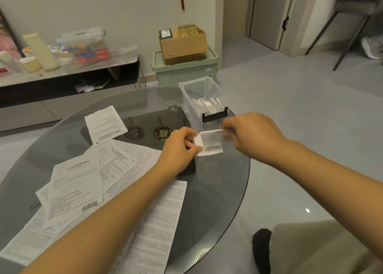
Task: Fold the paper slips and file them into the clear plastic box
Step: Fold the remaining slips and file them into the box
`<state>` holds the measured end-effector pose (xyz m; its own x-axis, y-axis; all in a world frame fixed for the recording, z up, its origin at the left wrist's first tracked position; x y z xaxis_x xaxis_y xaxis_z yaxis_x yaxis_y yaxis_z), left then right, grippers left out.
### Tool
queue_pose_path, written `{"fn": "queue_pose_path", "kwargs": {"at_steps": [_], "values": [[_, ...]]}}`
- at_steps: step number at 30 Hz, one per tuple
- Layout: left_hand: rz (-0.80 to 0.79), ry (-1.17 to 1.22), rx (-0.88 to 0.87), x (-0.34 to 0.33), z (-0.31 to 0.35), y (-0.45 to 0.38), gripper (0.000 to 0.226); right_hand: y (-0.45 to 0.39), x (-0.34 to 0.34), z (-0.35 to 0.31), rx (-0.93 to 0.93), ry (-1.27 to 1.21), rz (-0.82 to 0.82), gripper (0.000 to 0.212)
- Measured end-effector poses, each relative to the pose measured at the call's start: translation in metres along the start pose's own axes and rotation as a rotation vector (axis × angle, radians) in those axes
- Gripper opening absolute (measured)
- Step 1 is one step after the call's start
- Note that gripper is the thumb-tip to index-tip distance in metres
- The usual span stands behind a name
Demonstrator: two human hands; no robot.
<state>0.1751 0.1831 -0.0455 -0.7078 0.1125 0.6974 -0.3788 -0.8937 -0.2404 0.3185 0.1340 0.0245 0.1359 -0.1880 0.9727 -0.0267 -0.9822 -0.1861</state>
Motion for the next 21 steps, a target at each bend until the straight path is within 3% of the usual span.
{"fn": "queue_pose_path", "kwargs": {"at_steps": [4,15,21], "values": [[-0.022,0.002,0.024,-0.003,-0.003,-0.001,0.033,-0.003,-0.008,-0.007,0.028,-0.016,0.040,0.028],[-0.246,-0.115,-0.116,-0.013,0.003,-0.001,0.070,-0.010,-0.072,-0.004,0.094,0.108,-0.227,0.033],[-0.305,-0.262,-0.211,-0.016,0.014,0.000,0.061,-0.011,-0.069,-0.002,0.112,-0.011,-0.337,0.040]]}}
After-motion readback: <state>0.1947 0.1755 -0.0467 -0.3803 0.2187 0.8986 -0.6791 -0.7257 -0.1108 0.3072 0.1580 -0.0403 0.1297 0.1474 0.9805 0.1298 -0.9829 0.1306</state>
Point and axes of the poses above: each hand's wrist, its own y-axis away from the middle knuckle, its own x-axis out of the back of the hand, z = x × y, the point moved 8 cm from there along -y, towards the middle knuckle, and after that the axes turned 10 degrees about -x, right-handed, at the moved point
